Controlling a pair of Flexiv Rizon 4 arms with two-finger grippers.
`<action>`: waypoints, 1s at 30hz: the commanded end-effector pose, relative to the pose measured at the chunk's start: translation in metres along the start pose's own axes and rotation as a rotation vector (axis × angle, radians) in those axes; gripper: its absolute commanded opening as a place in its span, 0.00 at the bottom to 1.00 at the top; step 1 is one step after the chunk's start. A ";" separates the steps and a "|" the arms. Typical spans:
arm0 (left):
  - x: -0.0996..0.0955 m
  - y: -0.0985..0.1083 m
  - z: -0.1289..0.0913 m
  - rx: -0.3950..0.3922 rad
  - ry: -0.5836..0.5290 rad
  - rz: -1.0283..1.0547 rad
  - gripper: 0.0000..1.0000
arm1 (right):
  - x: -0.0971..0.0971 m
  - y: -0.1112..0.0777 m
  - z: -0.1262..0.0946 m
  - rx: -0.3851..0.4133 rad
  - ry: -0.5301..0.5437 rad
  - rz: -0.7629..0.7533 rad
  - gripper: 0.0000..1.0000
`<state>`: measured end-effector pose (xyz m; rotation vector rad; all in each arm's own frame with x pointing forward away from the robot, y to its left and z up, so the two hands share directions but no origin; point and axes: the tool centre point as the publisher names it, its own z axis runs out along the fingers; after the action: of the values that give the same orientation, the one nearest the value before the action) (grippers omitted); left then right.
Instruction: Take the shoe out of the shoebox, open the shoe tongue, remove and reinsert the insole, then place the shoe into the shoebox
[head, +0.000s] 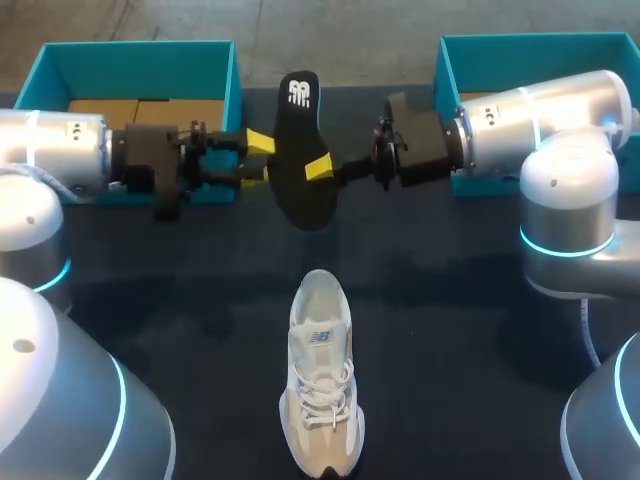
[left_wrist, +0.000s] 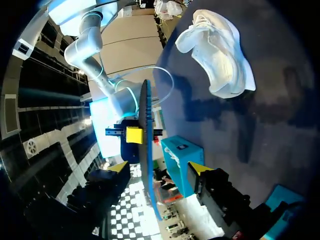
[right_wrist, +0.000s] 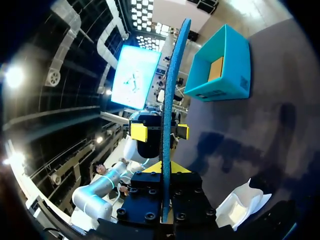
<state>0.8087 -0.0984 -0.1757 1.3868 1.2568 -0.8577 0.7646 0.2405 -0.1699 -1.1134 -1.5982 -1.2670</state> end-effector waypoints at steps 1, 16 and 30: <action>0.011 -0.013 -0.034 0.012 0.065 -0.023 1.00 | -0.004 -0.004 -0.003 -0.006 0.003 -0.004 0.00; 0.011 -0.013 -0.034 0.012 0.065 -0.023 1.00 | -0.006 -0.004 -0.004 -0.011 0.008 0.000 0.00; 0.019 -0.007 -0.057 -0.036 0.297 -0.208 1.00 | -0.021 -0.012 -0.016 -0.039 0.027 -0.109 0.00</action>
<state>0.8048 -0.0452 -0.1907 1.3580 1.5635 -0.8254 0.7660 0.2260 -0.1868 -1.0412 -1.6451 -1.3693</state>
